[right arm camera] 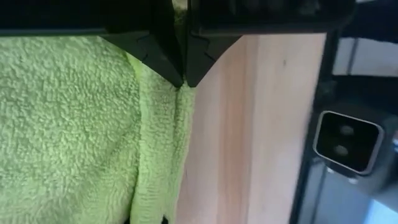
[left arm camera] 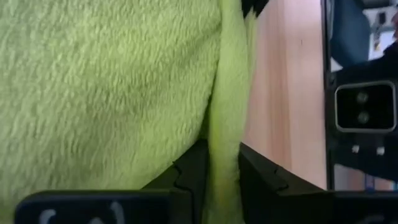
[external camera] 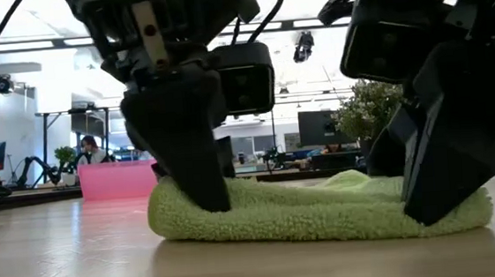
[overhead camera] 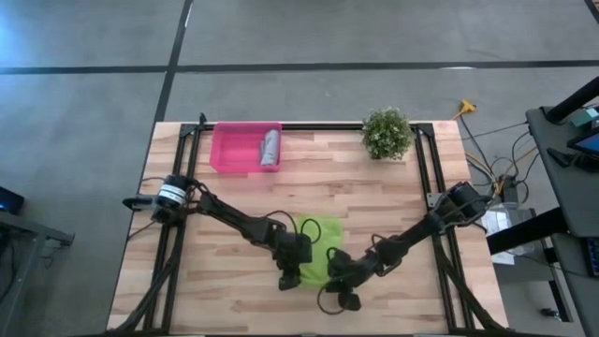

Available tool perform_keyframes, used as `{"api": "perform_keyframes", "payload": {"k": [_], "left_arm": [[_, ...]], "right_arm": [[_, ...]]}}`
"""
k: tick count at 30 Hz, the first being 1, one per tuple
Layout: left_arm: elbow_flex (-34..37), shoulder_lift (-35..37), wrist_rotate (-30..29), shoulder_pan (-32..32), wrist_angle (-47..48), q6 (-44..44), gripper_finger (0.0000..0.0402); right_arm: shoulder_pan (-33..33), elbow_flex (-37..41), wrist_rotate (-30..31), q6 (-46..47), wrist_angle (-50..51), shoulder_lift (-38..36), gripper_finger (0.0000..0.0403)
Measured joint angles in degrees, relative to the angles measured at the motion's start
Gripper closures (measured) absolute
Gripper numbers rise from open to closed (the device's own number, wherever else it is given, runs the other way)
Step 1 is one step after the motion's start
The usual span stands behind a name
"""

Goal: Roll microfiber towels into tight, uniform cylinder then place into a basket
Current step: Roll the green microfiber cloth

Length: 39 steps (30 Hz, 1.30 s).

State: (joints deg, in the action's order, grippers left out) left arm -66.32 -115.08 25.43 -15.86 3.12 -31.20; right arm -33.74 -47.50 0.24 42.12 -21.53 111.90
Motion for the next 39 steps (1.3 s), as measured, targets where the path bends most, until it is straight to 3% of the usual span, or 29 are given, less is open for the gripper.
{"api": "perform_keyframes", "payload": {"k": [5,16,23,28,35,39], "left_arm": [[0.2,1.9,-0.1,0.1,4.4,5.0,0.0332],[0.7,11.6,-5.5,0.0,12.1,13.6,0.0331],[1.4,17.9,-9.0,-1.4,11.4,14.1,0.0331],[1.9,20.7,-16.0,-6.9,4.3,21.4,0.0331],[3.3,17.8,-37.7,-16.4,2.9,32.1,0.0331],[3.8,14.8,-39.4,-17.3,0.4,31.6,0.0331]], "right_arm": [[-0.2,4.3,0.0,4.3,-8.2,-0.8,0.0394],[-0.2,6.6,-1.3,7.6,-11.6,-1.5,0.0394],[0.0,6.9,-1.5,9.0,-12.2,-1.5,0.0394],[0.4,7.0,-1.6,11.0,-13.0,-1.5,0.0394],[1.3,9.0,-1.6,18.4,-21.0,-1.5,0.0394],[1.3,11.2,-1.6,23.0,-25.4,-1.5,0.0394]]}}
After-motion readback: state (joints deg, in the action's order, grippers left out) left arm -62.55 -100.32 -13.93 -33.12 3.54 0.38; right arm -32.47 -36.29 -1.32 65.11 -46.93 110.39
